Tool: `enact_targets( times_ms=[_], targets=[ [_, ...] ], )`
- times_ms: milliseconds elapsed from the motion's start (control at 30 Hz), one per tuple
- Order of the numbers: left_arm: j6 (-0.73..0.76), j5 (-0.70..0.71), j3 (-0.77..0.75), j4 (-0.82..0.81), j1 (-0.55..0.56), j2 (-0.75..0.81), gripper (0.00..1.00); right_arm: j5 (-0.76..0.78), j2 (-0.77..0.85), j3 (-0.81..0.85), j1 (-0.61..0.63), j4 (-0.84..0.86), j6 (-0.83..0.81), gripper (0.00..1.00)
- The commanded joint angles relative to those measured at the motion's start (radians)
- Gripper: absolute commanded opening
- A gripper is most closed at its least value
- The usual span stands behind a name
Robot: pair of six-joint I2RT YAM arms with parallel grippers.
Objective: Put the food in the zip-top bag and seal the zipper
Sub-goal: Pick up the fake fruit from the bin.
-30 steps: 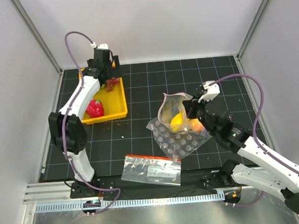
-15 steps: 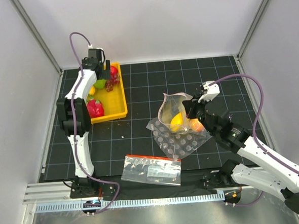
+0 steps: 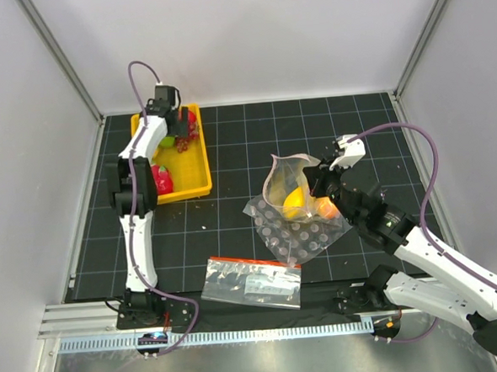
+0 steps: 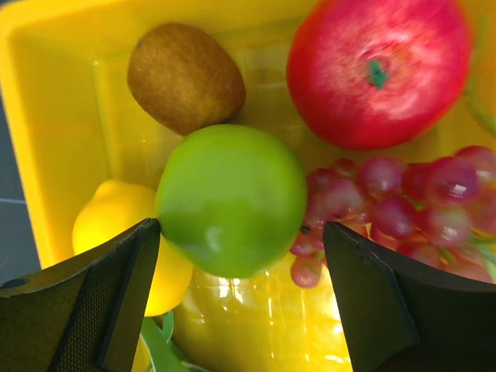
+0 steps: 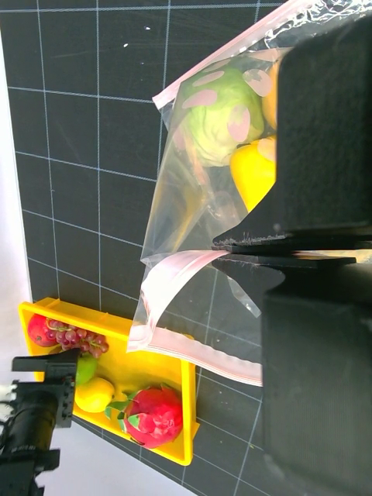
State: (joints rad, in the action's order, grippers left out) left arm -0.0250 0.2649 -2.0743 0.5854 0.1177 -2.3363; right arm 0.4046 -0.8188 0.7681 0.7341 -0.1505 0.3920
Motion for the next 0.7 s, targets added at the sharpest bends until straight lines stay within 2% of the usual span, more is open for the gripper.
enact_targets(
  times_ms=[0, 67, 167, 200, 300, 433, 467, 667],
  targets=[
    [-0.030, 0.043, -0.087, 0.062, -0.007, -0.046, 0.84, 0.017, 0.012, 0.007, 0.005, 0.042, 0.008, 0.01],
    [-0.044, 0.062, -0.105, 0.091, -0.012, -0.066, 0.82, 0.016, 0.015, 0.007, 0.005, 0.039, 0.008, 0.01],
    [-0.055, 0.065, -0.116, 0.119, -0.019, -0.054, 0.63, 0.014, 0.020, 0.005, 0.005, 0.040, 0.010, 0.01],
    [-0.053, 0.066, -0.109, 0.119, -0.018, -0.044, 0.53, 0.017, 0.021, 0.005, 0.004, 0.039, 0.010, 0.01],
    [-0.064, 0.073, -0.028, 0.071, -0.020, 0.053, 0.43, 0.020, 0.021, 0.005, 0.005, 0.040, 0.008, 0.01],
    [-0.102, 0.048, 0.165, -0.054, -0.020, 0.216, 0.38, 0.020, 0.015, 0.005, 0.005, 0.039, 0.008, 0.01],
    [-0.116, 0.036, 0.189, -0.067, -0.018, 0.276, 0.37, 0.023, 0.015, 0.005, 0.005, 0.040, 0.007, 0.01],
    [-0.185, -0.068, 0.281, -0.081, -0.016, 0.413, 0.31, 0.027, 0.007, 0.005, 0.005, 0.042, 0.004, 0.01]
  ],
)
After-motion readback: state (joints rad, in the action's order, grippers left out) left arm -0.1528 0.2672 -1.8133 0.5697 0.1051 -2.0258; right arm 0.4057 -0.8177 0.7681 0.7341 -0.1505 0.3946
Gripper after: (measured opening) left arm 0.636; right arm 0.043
